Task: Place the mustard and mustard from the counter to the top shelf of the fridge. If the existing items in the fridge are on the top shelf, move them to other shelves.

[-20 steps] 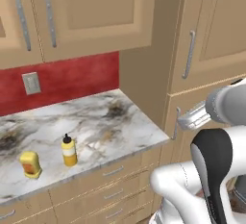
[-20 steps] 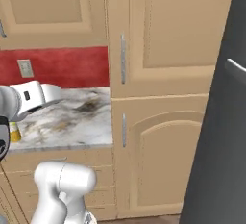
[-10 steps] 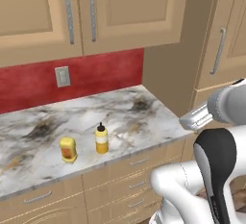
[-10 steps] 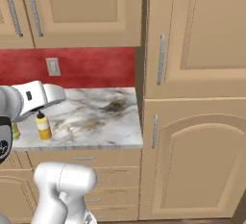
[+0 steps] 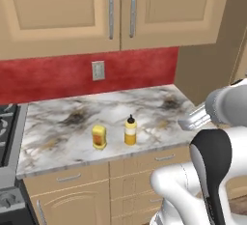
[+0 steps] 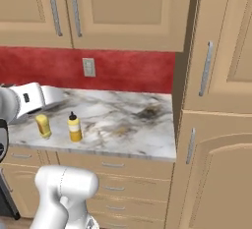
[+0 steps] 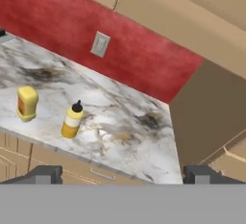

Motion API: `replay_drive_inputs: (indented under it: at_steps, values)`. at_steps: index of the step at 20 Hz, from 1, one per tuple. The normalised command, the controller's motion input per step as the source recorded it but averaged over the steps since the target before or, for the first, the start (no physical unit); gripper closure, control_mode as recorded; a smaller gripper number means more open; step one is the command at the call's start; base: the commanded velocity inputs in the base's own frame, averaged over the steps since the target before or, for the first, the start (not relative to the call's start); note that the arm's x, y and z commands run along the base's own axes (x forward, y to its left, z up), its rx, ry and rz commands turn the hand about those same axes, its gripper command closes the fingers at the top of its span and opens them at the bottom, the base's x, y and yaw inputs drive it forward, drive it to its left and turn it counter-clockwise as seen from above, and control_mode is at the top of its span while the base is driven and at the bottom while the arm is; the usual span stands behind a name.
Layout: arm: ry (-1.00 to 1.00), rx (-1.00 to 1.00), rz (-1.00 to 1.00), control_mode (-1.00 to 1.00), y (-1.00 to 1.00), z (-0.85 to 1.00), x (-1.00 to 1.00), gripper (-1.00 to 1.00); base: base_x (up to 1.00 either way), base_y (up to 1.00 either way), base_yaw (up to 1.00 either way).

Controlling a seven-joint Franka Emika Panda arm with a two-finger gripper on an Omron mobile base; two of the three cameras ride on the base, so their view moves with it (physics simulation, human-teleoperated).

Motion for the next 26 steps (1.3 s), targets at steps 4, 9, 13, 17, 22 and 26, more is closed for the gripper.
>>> replay_drive_inputs:
  at_steps: [4,9,13,17,22,26]
  values:
    - [0.0,0.0,0.0,1.0,0.0,0.0,0.0,-1.0,0.34,-0.02,0.29]
    - [0.0,0.0,0.0,1.0,0.0,0.0,0.0,-1.0,0.25,0.02,0.04]
    - [0.0,0.0,0.0,1.0,0.0,0.0,0.0,-1.0,0.23,0.0,0.0]
    - [0.0,0.0,0.0,1.0,0.0,0.0,0.0,-1.0,0.18,0.0,0.0]
    - [0.0,0.0,0.0,1.0,0.0,0.0,0.0,-1.0,0.26,0.0,0.0]
    - [0.0,0.0,0.0,1.0,0.0,0.0,0.0,-1.0,0.0,0.0,0.0]
